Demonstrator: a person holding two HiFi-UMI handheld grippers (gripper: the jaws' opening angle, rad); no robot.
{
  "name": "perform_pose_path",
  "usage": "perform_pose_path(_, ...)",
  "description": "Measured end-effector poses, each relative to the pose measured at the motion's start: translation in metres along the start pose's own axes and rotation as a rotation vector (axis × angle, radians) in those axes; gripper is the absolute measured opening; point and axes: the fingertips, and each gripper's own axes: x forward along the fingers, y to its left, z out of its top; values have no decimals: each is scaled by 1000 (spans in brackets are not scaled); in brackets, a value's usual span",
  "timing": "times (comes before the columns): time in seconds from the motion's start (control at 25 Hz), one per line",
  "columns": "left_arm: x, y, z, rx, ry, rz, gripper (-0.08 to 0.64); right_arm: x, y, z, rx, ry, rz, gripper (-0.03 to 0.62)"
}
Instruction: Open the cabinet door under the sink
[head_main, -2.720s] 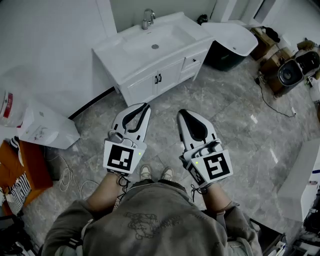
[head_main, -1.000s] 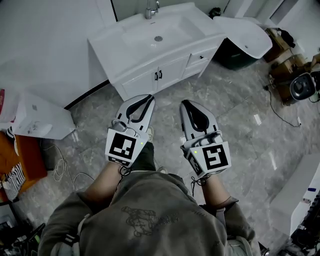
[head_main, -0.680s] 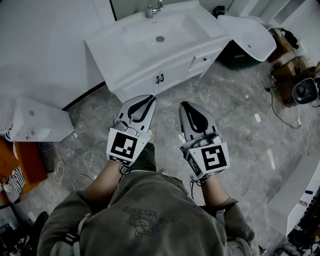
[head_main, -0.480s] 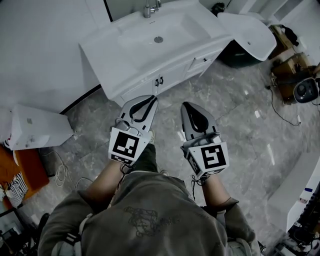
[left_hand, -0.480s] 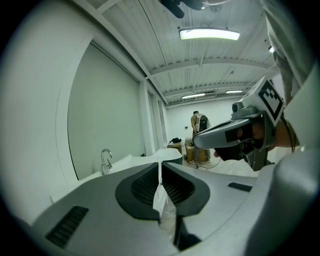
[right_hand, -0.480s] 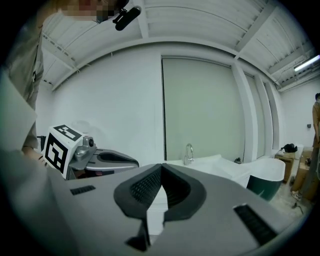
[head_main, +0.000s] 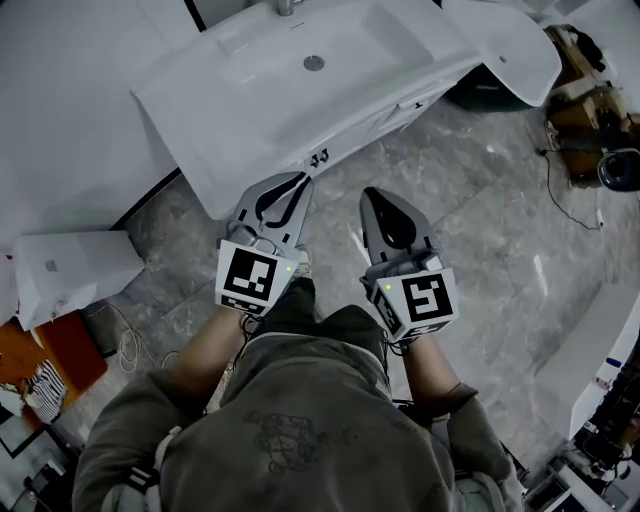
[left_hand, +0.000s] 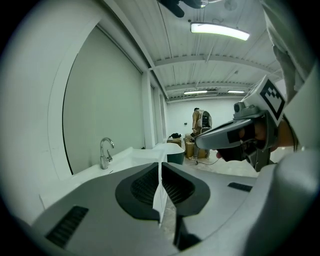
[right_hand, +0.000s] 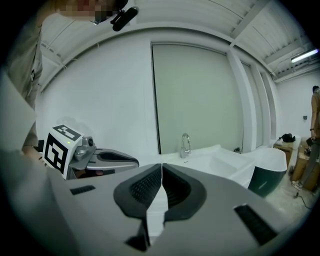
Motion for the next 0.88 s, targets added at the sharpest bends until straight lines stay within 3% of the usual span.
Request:
perform_pose_path(0.24, 29, 9, -31, -31, 32, -34, 32, 42, -18, -41, 28, 45, 6, 31)
perform_pose_path(0.64, 73, 8, -91, -92, 94, 56, 32, 106, -52, -116, 43, 135, 61, 35)
perform_pose_path(0.72, 84, 6, -105, -96, 120, 66, 32, 116, -61, -135, 39, 158, 69, 54)
perform_pose_path(0.8, 93, 5, -118, -98, 141, 75, 32, 127, -69, -151, 36, 171, 76, 118)
perform_pose_path(0.88, 102, 2, -132, -110, 159, 86, 32, 137, -77, -168, 33, 189, 83, 120)
